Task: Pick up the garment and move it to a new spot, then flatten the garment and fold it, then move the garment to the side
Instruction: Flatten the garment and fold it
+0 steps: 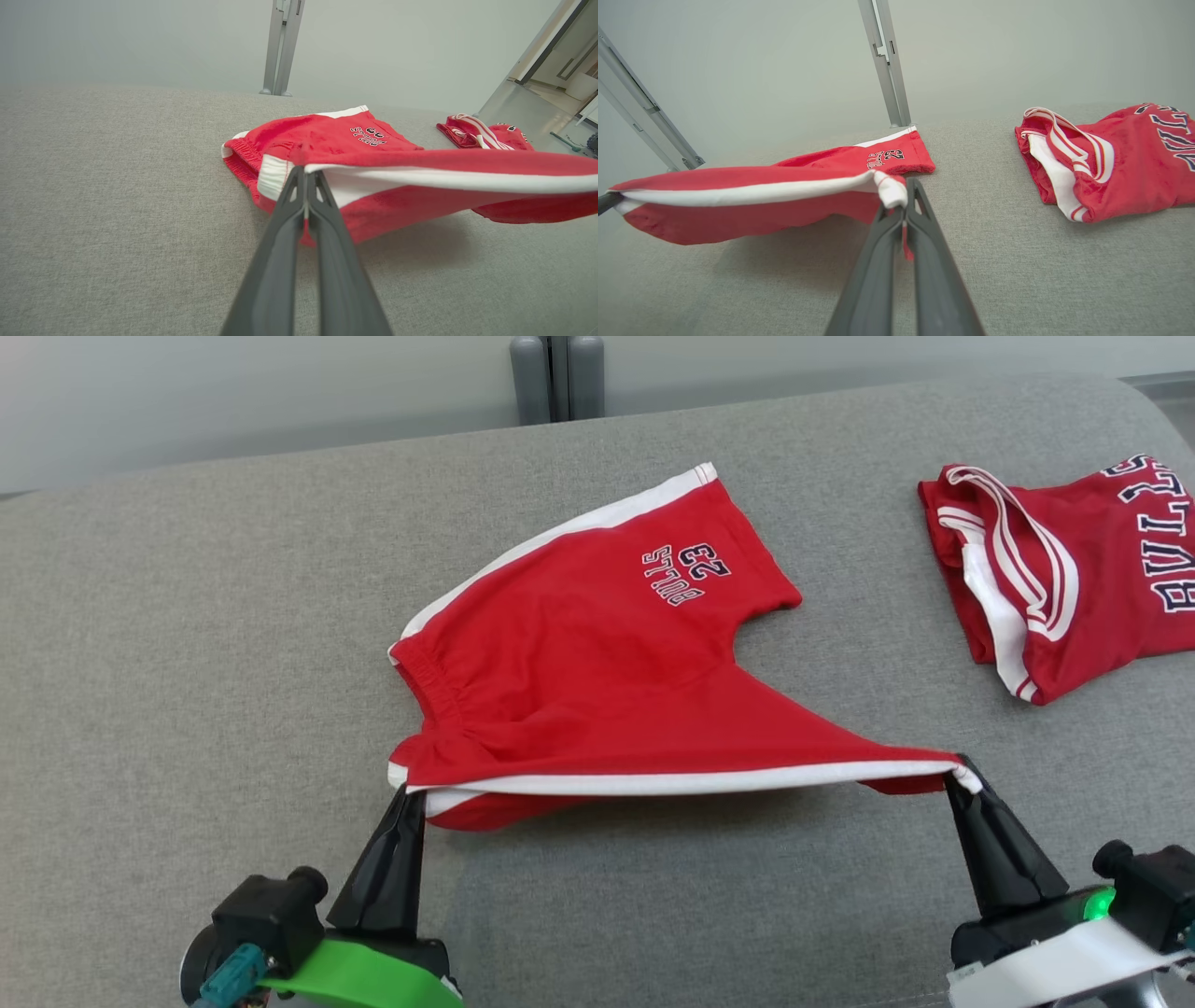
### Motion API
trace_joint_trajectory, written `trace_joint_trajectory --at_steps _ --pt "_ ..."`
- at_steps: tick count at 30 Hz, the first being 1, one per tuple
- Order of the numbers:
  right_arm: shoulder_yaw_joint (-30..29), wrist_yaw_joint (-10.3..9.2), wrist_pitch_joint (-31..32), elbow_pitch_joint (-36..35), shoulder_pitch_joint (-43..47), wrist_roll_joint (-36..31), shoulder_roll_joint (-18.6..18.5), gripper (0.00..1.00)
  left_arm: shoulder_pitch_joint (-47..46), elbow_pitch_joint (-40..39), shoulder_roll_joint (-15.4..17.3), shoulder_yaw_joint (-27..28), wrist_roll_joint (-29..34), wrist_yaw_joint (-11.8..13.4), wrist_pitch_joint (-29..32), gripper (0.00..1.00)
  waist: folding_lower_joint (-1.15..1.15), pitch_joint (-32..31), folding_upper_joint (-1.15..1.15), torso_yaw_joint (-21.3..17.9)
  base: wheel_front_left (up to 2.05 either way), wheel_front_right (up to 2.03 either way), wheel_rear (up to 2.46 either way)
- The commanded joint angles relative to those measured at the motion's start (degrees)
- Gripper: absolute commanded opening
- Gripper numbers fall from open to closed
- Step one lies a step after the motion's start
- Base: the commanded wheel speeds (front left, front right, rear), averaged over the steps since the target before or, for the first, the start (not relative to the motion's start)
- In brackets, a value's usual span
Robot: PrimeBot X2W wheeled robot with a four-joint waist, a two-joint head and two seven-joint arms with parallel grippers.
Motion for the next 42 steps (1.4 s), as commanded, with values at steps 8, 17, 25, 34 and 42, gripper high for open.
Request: trace_joint_trajectory --at_steps 8,17,25,34,42 --pt "-2.4 -0.14 0.9 5.8 -15.0 2.0 -4.2 0.0 -13.7 6.6 2.0 1.2 -1.8 -2.3 2.2 0.0 0.0 10.0 0.0 2.4 0.0 0.0 0.0" --pt "3.5 -0.15 4.4 22.2 -41.0 6.0 -11.6 0.0 -31.1 16.9 1.5 -0.1 -1.7 -3.9 0.0 0.0 0.0 18.8 0.0 7.5 0.0 0.0 0.0" --pt "11.5 -0.12 4.0 38.9 -58.7 8.8 -15.9 0.0 -41.9 26.1 0.3 -4.0 -2.7 -5.1 -2.3 0.0 0.0 21.7 0.0 12.2 0.0 0.0 0.0" --pt "17.4 -0.11 1.1 54.5 -69.1 9.5 -15.2 0.49 -48.9 34.8 -0.4 -9.7 -5.2 -5.8 -4.6 0.38 0.0 22.8 0.0 13.7 0.0 0.0 0.0" --pt "18.6 -0.09 -9.4 59.3 -67.3 7.5 -13.1 1.0 -48.0 37.8 0.6 -9.9 -6.1 -4.8 -11.1 1.0 0.0 20.4 0.0 11.8 0.0 0.0 0.0"
